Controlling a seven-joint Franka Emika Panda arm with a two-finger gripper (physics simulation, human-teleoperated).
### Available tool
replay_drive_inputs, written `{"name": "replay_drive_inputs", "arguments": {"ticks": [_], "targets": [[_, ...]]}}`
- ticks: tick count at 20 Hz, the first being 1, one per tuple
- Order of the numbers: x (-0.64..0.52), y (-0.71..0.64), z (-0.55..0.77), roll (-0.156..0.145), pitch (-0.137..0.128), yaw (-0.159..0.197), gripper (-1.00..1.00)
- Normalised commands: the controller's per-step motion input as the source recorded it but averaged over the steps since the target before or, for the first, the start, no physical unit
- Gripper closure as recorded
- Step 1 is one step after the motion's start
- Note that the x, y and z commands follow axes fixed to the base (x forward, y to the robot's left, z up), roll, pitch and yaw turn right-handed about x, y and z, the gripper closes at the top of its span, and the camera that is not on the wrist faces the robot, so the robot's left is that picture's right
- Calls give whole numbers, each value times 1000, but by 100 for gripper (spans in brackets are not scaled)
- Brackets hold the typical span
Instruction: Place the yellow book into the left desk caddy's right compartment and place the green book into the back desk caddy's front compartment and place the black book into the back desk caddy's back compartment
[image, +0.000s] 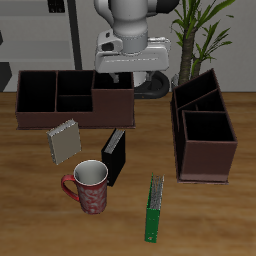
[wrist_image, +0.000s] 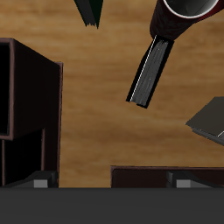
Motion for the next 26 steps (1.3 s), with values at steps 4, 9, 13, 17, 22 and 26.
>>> {"name": "replay_drive_inputs", "arguments": {"ticks": [4, 9, 13, 17, 22, 26], "targets": [[227, -508, -52, 51, -10, -72, -100], [226, -608, -133, -34, -4, 5, -100], [218, -658, -164, -90, -13, -7, -100], [132, -530, -163, -63, 4, -6, -100], [189, -542, -145, -75, -8, 20, -100], [61, -425, -152, -33, -34, -54, -100]]}}
